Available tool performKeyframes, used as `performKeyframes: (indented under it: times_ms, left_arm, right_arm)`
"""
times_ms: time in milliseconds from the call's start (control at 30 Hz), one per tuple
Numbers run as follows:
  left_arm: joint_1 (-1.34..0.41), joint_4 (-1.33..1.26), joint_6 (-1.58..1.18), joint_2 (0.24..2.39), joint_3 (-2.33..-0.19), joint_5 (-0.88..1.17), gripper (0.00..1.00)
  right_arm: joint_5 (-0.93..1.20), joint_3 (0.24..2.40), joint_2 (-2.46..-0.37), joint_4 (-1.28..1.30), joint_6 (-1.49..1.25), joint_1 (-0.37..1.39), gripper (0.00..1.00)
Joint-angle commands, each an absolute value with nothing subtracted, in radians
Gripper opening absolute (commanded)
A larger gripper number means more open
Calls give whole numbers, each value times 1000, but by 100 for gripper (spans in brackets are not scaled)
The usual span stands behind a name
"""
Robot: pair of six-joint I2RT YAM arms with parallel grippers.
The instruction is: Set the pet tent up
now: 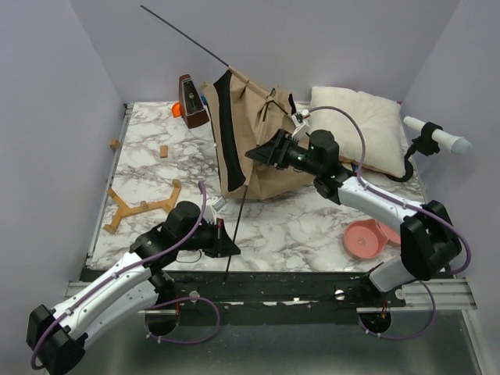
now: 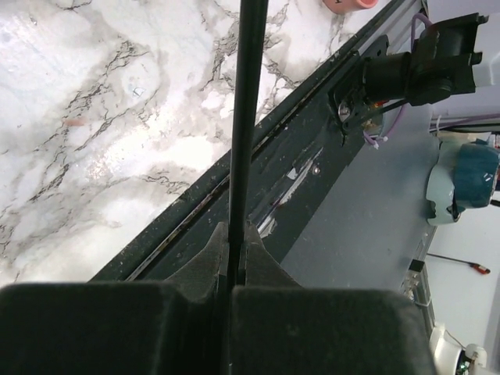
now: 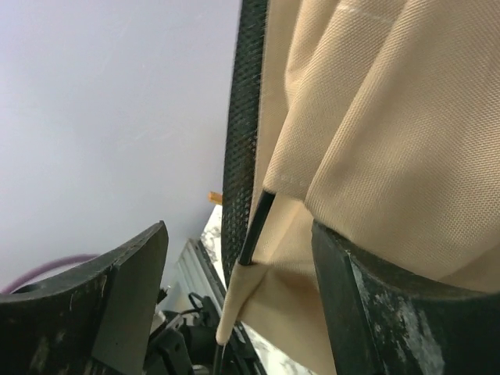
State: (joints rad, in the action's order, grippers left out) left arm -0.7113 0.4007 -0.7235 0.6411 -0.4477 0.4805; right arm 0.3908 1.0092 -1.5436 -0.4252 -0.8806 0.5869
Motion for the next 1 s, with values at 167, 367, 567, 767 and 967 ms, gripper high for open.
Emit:
performKeyframes:
  times_ms: [167,367,567,767,967]
  left_arm:
    - [-705,307,-749,698,-523,413,0]
    - [-703,301,-763,690,-543,423,0]
    - [-701,309,-771,685,-540,430,0]
    - [-696,320,-777,679,-544,430,0]
    - [-685,330,-750,707,-555,432,0]
  right_arm:
    - [437,853,-1315,-370,-605,575,85]
    - [515,754,-1273,-391,-431,589,84]
    - [422,746,-1307,-429,-299,641,81]
    - [391,788,-1369,-489,-255,679,78]
    - [376,821,-1432,-529,-224,698,55]
